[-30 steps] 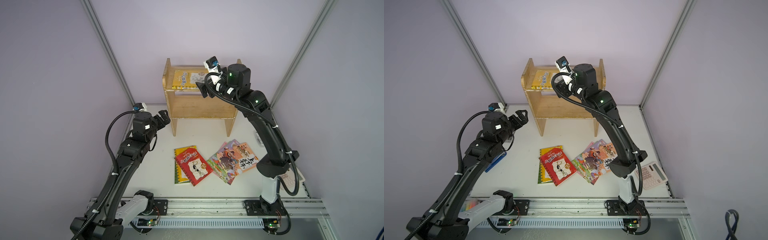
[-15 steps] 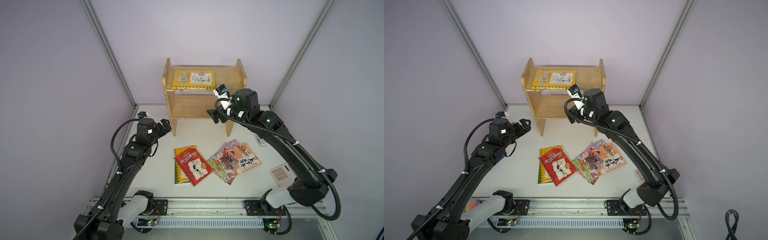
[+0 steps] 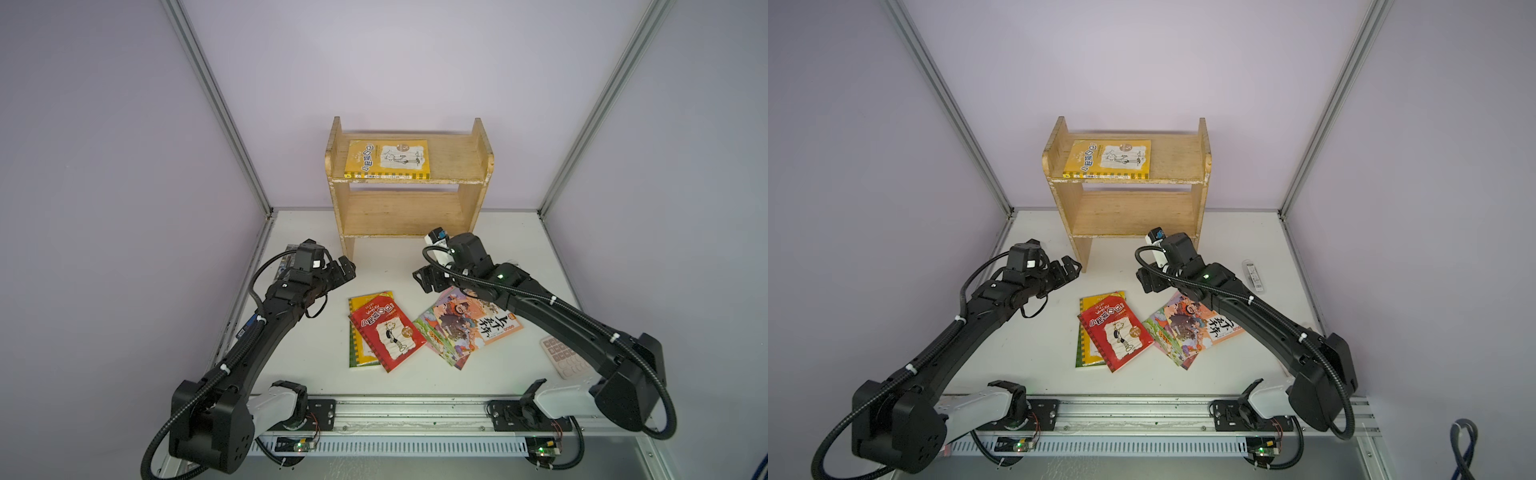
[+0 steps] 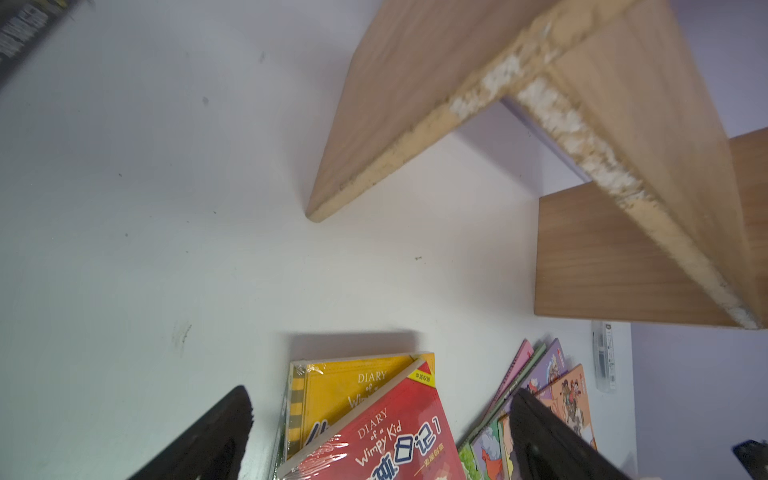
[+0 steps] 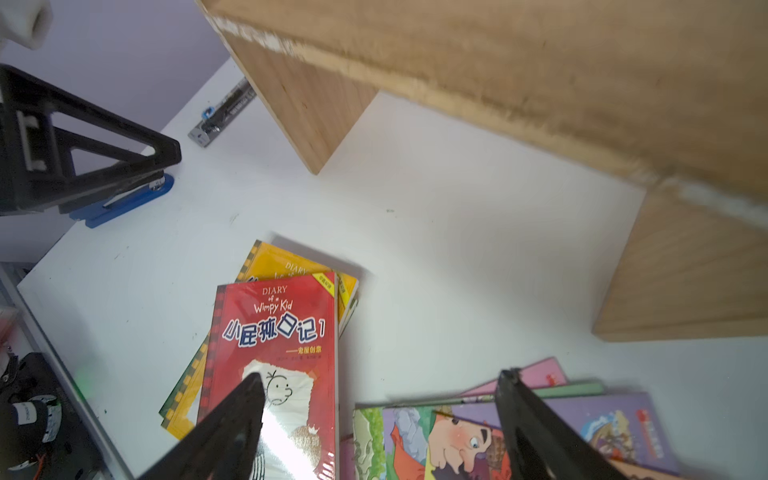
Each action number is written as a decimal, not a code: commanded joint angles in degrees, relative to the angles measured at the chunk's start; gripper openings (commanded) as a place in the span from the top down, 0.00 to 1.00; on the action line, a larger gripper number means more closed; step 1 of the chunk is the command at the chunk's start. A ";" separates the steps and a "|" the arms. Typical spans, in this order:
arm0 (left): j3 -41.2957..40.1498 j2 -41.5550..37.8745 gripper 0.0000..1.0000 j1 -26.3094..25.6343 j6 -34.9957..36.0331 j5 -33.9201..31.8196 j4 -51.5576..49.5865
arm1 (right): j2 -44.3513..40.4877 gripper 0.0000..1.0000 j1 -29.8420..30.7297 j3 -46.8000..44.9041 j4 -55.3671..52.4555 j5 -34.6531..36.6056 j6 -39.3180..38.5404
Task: Stacking books/files
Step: Pick up the book from the center of the table.
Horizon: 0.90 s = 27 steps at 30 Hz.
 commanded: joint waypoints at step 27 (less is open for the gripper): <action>5.11 20.50 0.07 -14.30 -0.59 -5.87 -0.24 | 3.44 0.19 0.19 -23.44 12.48 -15.35 16.40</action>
